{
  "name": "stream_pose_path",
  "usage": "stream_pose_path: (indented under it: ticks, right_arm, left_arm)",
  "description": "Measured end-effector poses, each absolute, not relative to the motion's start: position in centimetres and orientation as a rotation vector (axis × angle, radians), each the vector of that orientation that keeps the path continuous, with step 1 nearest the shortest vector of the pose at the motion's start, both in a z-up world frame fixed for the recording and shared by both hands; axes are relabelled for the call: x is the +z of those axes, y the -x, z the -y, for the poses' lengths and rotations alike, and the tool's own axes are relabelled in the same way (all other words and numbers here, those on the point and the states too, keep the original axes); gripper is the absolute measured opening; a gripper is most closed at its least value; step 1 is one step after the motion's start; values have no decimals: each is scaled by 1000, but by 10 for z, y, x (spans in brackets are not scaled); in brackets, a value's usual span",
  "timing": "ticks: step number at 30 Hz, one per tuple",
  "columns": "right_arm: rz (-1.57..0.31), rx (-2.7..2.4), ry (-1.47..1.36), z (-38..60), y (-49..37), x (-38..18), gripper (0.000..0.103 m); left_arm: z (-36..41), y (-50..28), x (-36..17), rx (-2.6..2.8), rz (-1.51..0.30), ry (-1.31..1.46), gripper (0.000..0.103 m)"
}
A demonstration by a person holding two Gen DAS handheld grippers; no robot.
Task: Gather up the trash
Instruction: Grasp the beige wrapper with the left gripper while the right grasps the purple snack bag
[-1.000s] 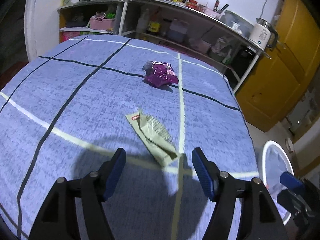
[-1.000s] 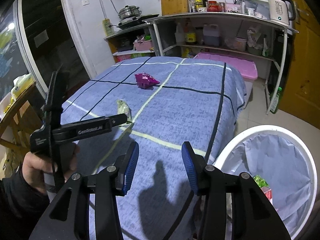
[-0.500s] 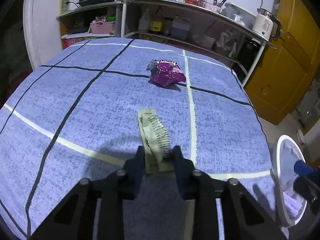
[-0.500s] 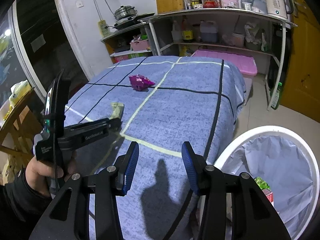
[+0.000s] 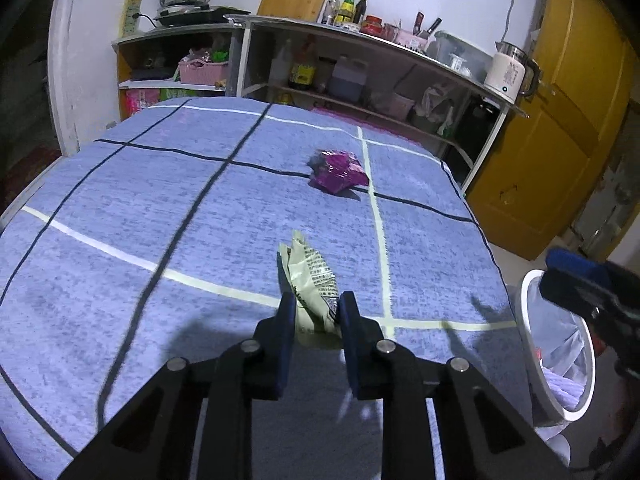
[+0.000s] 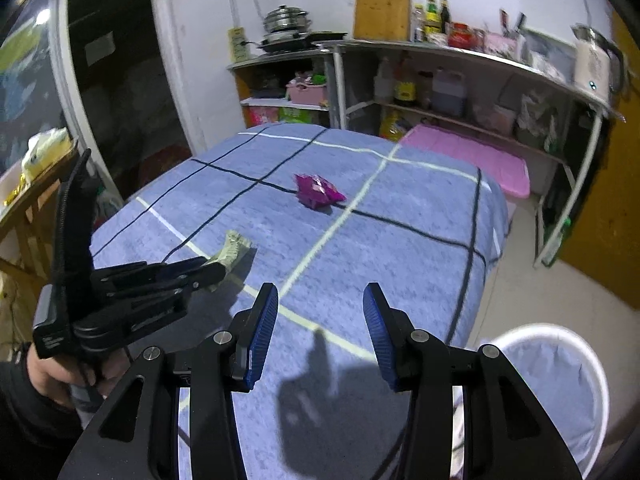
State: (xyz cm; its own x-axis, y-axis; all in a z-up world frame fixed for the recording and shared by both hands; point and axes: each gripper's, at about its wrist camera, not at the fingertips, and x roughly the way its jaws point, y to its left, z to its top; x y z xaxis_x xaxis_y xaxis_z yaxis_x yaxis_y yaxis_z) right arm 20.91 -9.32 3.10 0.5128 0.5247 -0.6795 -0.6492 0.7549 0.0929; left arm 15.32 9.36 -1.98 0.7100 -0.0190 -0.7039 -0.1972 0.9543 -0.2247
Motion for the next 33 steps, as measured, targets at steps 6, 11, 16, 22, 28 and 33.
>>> stream_pose_path:
  ticks: [6,11,16,22,28,33]
  right_arm:
    - [-723,737,255,63,-225,36,46]
    - [-741,764,288,35,-254,30,52]
    - [-771,784,330,4,-286,14,52]
    - [-810,787,371,-24,-326,-5,52]
    - [-831,786,379,-41,-351,-15,52]
    - [-856,791,399,-54,-367,-28,52]
  left_arm:
    - [-114,-148,-19,118,-766,316,23]
    - [-131,-148,-20,134,-756,330,23]
    - [-144,-150,-24,142,-757,351,23]
    - [-150,-152,-28,128,-760,363,23]
    - [-155,-157,-34,109,-769,378,23]
    - [-158,-160,-39,104,-778,391,23]
